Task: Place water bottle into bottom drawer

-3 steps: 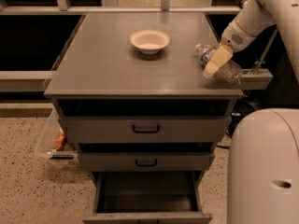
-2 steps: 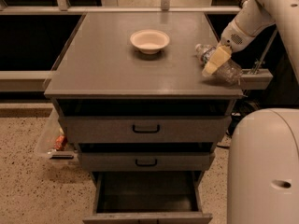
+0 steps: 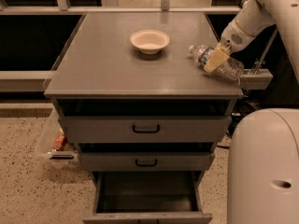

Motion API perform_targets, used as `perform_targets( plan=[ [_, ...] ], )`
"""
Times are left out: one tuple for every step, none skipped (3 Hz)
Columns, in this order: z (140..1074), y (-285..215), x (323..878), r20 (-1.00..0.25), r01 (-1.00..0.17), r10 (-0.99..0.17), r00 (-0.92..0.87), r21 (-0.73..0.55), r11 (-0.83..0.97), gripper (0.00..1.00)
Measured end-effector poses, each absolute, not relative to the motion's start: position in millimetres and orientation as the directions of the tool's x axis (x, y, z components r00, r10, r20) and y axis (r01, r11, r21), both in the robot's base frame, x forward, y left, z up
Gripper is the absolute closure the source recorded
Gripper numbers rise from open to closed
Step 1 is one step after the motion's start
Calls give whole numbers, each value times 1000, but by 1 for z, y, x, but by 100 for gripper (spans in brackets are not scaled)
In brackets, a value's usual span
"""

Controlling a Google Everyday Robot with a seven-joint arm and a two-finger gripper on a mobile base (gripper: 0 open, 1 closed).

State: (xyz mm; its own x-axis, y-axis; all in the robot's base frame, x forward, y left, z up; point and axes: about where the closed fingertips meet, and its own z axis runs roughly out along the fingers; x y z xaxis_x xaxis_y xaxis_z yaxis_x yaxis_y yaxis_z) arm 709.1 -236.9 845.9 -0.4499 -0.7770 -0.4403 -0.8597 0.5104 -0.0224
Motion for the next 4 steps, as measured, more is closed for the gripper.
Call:
perform_targets(
  plan=[
    [846,-237,709,-440,-860,-777,-450,-22,510,90],
    [846,-237,709,-440,-860,-777,-450,-22,510,100],
    [859,-232,699,-504,-870,-760,-411,-34,493,100],
    [903,-239,674,-574,-831,-717,-395,-110,546,100]
  ],
)
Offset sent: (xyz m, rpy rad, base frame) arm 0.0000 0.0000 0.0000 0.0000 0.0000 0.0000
